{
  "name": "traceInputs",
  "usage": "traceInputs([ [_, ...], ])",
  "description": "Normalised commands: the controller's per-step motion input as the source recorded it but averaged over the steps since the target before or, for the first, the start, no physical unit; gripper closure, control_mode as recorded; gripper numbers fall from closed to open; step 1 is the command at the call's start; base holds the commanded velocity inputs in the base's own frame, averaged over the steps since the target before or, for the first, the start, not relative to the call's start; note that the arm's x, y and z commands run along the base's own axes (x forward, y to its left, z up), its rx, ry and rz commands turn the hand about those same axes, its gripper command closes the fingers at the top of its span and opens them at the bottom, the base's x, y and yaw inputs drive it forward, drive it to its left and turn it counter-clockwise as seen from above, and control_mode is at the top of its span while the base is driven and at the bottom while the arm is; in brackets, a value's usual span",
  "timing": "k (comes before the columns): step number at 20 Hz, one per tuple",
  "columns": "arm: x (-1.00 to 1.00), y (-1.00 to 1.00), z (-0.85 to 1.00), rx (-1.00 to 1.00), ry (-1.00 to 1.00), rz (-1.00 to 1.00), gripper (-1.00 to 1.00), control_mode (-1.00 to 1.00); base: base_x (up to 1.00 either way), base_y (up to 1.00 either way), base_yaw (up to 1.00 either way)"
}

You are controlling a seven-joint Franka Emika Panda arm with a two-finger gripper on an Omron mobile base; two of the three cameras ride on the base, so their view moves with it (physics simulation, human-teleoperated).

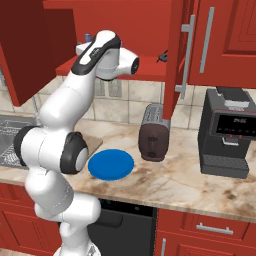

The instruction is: Pick the shrimp from the plate and place it on the cutting board. Then pick the condiment bottle from the cabinet and place it next to the cutting board.

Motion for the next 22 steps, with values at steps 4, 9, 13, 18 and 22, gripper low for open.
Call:
traceInputs([
  [4,0.23,0.00,0.00,0.00,0.00,0.00,-1.00,-1.00,0.00,0.00,0.00],
  [9,0.22,0.00,0.00,0.00,0.00,0.00,-1.00,-1.00,0.00,0.00,0.00],
  [13,0.23,0.00,0.00,0.00,0.01,0.00,-1.00,-1.00,0.00,0.00,0.00],
  [18,0.20,0.00,0.00,0.00,0.02,0.00,-1.00,-1.00,0.00,0.00,0.00],
  [22,0.16,0.00,0.00,0.00,0.03,0.00,-1.00,-1.00,0.00,0.00,0.00],
])
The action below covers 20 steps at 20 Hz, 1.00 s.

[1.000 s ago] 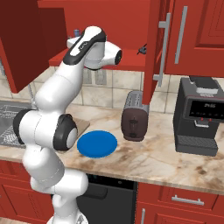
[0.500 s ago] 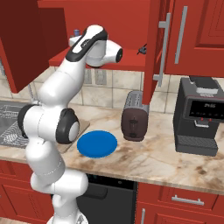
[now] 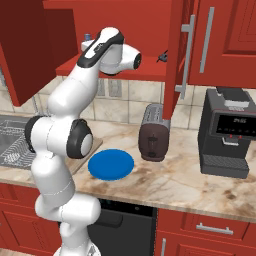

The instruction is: Pick the shrimp from the plate and place it on the cutting board. Then pick the condiment bottle from the cabinet and place it next to the cutting board.

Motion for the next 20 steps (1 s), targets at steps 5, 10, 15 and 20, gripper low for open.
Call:
traceInputs([
  [5,0.09,0.00,0.00,0.00,0.03,0.00,-1.00,-1.00,0.00,0.00,0.00],
  [10,0.01,0.04,0.00,0.00,0.02,0.00,-1.00,-1.00,0.00,0.00,0.00],
  [15,0.00,0.15,0.00,0.00,0.00,0.00,-1.00,-1.00,0.00,0.00,0.00],
  [20,-0.04,0.21,0.00,0.00,0.00,0.00,-1.00,-1.00,0.00,0.00,0.00],
])
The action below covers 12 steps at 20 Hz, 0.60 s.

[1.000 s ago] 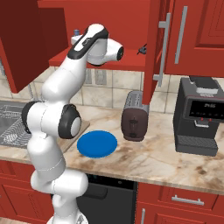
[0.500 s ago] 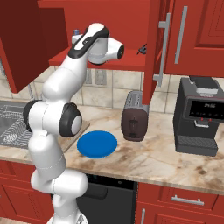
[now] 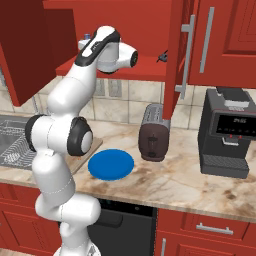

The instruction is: Pick the shrimp from the plate and place it on the cutting board. Then pick the condiment bottle from the cabinet and place it next to the cutting board.

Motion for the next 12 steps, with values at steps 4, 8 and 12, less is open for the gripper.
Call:
traceInputs([
  [4,-0.02,0.21,0.00,0.00,0.00,0.00,-1.00,-1.00,0.00,0.00,0.00],
  [8,0.00,0.10,0.00,0.00,0.00,0.00,-1.00,-1.00,0.00,0.00,0.00],
  [12,0.00,0.00,0.00,0.00,0.00,0.00,1.00,-1.00,0.00,0.00,0.00],
])
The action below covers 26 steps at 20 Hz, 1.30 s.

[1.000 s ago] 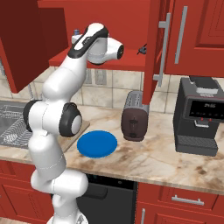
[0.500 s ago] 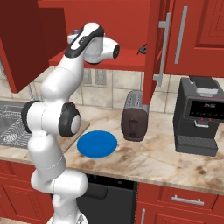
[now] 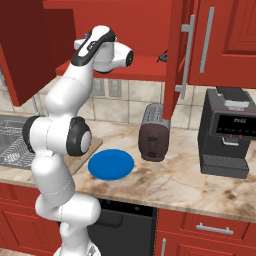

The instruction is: Pick the shrimp from the plate and place it on the cutting board. Then pick the condiment bottle from the cabinet and place it next to the cutting board.

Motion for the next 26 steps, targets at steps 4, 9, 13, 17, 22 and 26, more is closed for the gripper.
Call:
traceInputs([
  [4,0.00,0.00,0.00,0.00,0.00,0.00,1.00,-1.00,0.00,0.00,0.00],
  [9,0.00,0.00,0.00,0.00,0.00,0.00,1.00,-1.00,0.00,0.00,0.00],
  [13,0.00,0.00,0.00,0.00,0.00,0.00,1.00,-1.00,0.00,0.00,0.00],
  [17,0.00,0.00,0.00,0.00,0.00,0.00,1.00,-1.00,0.00,0.00,0.00],
  [22,-0.05,0.00,0.00,0.00,0.00,0.00,1.00,-1.00,0.00,0.00,0.00],
  [26,-0.21,0.00,0.03,0.00,0.00,0.00,1.00,-1.00,0.00,0.00,0.00],
])
